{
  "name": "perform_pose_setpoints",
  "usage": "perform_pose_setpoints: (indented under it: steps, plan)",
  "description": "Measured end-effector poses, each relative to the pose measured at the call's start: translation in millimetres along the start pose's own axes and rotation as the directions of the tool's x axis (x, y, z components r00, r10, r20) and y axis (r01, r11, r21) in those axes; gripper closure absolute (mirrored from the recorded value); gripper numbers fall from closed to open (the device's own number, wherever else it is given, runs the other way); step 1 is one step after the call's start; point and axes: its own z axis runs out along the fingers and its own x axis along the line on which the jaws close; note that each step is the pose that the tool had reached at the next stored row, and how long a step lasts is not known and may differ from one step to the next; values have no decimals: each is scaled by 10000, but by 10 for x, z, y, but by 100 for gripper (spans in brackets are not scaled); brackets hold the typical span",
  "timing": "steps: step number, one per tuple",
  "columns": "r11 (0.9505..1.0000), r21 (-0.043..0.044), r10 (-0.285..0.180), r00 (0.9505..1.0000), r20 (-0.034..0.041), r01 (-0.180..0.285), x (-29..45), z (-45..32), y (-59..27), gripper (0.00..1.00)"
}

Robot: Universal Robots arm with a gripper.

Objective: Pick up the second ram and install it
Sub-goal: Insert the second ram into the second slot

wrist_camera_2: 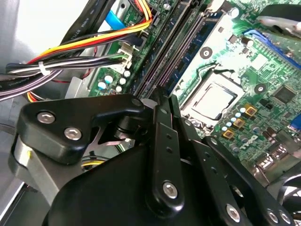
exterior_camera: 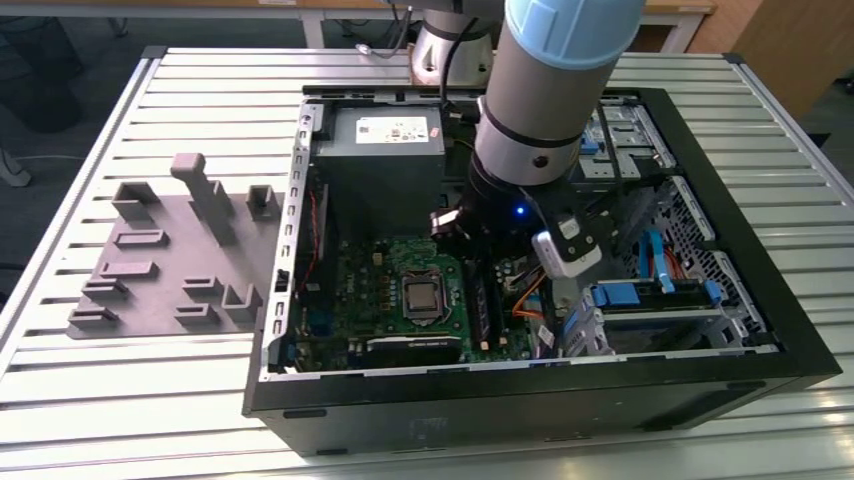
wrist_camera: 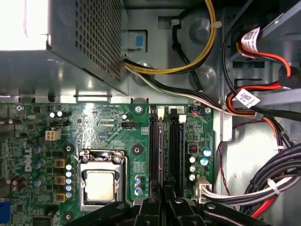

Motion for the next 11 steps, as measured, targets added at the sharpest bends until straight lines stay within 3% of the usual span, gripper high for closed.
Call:
perform_pose_setpoints:
  steps: [11]
  plan:
    - [10000,21,33,10000,-1,-33,1,4,-1,86]
